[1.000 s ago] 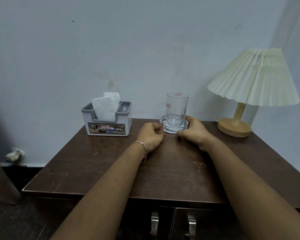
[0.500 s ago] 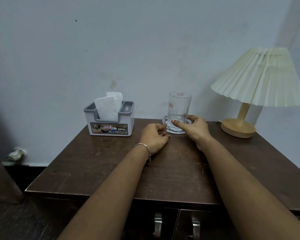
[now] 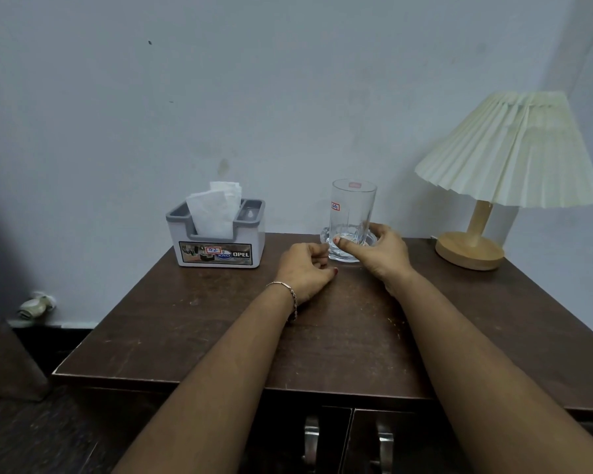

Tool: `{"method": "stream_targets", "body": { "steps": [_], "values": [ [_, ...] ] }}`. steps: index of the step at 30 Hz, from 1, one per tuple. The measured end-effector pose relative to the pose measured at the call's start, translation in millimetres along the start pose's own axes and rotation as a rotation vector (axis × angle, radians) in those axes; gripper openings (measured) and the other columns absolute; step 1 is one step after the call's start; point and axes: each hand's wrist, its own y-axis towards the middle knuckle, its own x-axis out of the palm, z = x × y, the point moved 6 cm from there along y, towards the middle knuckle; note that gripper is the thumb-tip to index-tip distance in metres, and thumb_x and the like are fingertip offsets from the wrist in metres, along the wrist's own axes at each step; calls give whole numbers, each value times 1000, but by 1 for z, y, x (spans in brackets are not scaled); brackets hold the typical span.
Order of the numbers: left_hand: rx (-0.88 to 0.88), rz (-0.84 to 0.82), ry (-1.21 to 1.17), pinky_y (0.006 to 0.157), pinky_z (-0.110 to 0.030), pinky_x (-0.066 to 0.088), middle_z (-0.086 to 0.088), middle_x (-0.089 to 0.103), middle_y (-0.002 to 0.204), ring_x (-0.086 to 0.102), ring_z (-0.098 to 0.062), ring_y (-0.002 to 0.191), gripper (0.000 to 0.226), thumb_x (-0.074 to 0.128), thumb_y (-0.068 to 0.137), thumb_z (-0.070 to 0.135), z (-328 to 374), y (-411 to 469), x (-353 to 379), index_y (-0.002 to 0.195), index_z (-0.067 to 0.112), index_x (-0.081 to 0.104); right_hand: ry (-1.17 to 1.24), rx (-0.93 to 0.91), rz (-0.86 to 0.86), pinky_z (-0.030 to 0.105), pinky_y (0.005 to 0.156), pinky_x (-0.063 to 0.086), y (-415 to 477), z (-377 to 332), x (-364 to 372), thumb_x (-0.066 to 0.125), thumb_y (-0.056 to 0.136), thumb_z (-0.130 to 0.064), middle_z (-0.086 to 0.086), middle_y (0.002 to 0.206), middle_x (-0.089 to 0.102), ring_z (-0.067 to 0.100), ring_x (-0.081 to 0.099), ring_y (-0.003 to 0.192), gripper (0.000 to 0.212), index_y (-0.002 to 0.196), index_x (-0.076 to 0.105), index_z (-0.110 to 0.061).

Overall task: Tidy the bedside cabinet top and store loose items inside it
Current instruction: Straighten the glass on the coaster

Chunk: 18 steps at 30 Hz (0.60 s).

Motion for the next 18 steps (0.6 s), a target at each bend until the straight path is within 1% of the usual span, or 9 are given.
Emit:
{"method": "stream_targets", "body": {
  "steps": [3, 6, 9, 11, 12, 14, 16, 17, 18],
  "values": [
    [-13, -27, -11, 106, -29, 44, -7, 61, 129, 61, -14, 115, 60, 72, 78, 7, 0, -1, 1, 134, 4, 50, -38, -2, 38, 38, 106, 41, -3, 0, -2, 85, 59, -52, 8, 142, 47, 24, 45, 130, 99, 139, 41, -12],
    [-18, -72, -7, 107, -29, 43, -5, 58, 133, 57, -16, 121, 62, 70, 78, 7, 3, -8, 2, 136, 6, 48, -70, 13, 80, 40, 107, 40, -15, -3, -2, 85, 56, -55, 10, 141, 45, 25, 43, 131, 105, 138, 39, -9],
    [-26, -82, 15, 106, -35, 44, -8, 60, 130, 56, -19, 122, 63, 72, 75, 12, 5, -21, -1, 134, 7, 49, -130, 19, 137, 39, 104, 41, -36, -11, -3, 84, 53, -57, 11, 128, 46, 27, 44, 125, 97, 124, 43, -6],
    [-37, -56, 9, 102, -38, 48, -9, 62, 126, 59, -20, 116, 62, 72, 69, 19, 7, -33, -8, 128, 11, 52, -149, 14, 161, 37, 105, 35, -54, -17, 1, 83, 56, -55, 11, 124, 43, 28, 39, 125, 89, 118, 42, -7],
    [-27, -29, 10, 99, -38, 50, -8, 64, 121, 62, -19, 110, 58, 71, 69, 19, 10, -41, -14, 124, 12, 54, -147, 7, 177, 36, 106, 32, -63, -22, 4, 83, 57, -53, 11, 123, 42, 28, 38, 125, 85, 117, 42, -7],
    [15, 75, -10, 90, -33, 53, -5, 64, 108, 65, -16, 92, 43, 67, 74, 9, 13, -56, -29, 116, 12, 57, -100, -14, 207, 35, 105, 29, -78, -31, 11, 83, 63, -45, 12, 122, 43, 30, 38, 124, 76, 114, 42, -6],
    [81, 316, -41, 75, -24, 50, -3, 59, 92, 57, -11, 71, 27, 63, 75, 1, 15, -73, -57, 98, 14, 57, -44, -49, 191, 37, 102, 29, -90, -43, 26, 80, 70, -37, 10, 113, 46, 31, 42, 118, 60, 105, 42, -7],
    [103, 475, -46, 74, -22, 47, -3, 57, 90, 55, -13, 71, 24, 62, 74, 0, 16, -83, -72, 91, 15, 53, -21, -55, 157, 37, 101, 31, -94, -46, 34, 78, 72, -35, 7, 108, 47, 30, 45, 114, 52, 100, 41, -10],
    [100, 635, -52, 78, -25, 45, -5, 56, 91, 56, -19, 78, 23, 61, 73, 2, 13, -93, -90, 89, 15, 51, 3, -60, 108, 37, 99, 33, -98, -51, 47, 76, 75, -33, 5, 106, 47, 28, 47, 111, 47, 99, 42, -11]
  ]
}}
